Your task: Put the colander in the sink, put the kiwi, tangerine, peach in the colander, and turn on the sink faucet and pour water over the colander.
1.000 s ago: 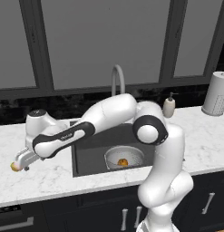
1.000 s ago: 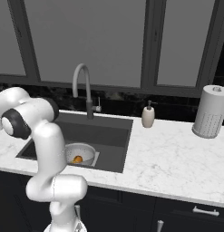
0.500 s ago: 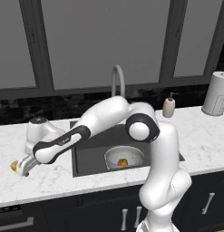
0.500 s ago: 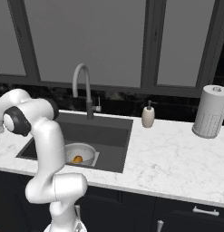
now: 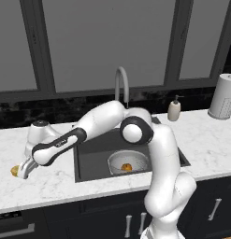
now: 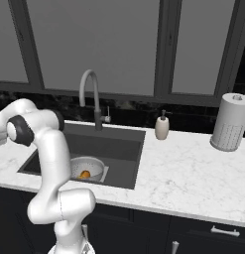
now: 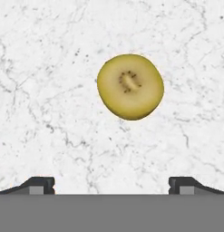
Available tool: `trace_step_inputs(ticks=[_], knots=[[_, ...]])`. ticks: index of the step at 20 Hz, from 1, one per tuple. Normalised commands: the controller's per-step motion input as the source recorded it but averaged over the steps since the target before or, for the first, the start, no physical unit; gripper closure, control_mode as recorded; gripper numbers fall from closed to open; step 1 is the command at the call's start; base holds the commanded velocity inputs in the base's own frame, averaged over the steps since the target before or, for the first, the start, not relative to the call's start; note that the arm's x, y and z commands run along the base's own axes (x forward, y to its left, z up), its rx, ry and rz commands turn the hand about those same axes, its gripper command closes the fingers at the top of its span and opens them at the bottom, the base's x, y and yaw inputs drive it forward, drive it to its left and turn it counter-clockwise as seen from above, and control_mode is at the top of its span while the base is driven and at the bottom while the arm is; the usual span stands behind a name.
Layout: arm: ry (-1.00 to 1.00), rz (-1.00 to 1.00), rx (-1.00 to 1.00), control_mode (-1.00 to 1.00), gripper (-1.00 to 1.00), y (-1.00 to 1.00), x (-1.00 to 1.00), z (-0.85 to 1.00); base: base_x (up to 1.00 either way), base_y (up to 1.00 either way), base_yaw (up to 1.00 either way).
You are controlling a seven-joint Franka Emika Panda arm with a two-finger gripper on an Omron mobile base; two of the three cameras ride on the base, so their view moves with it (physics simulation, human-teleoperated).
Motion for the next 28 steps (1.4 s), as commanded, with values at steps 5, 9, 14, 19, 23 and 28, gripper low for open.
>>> trace_step_inputs(ticks=[5,9,14,19,23,28], knots=[[0.0,0.09,0.05,-1.0,-1.0,0.24,0.11,-0.08,0.0,0.0,0.0],[0.0,0.08,0.03,-1.0,-1.0,0.17,0.0,-0.15,0.0,0.0,0.0],[0.0,0.07,0.0,-1.0,-1.0,0.17,0.07,-0.26,0.0,0.0,0.0],[0.0,0.06,0.0,-1.0,-1.0,0.24,0.28,-0.3,0.0,0.0,0.0],[0.0,0.05,0.01,-1.0,-1.0,0.29,0.19,-0.16,0.0,0.0,0.0],[0.0,0.05,0.0,-1.0,-1.0,0.3,0.0,-0.13,0.0,0.0,0.0]])
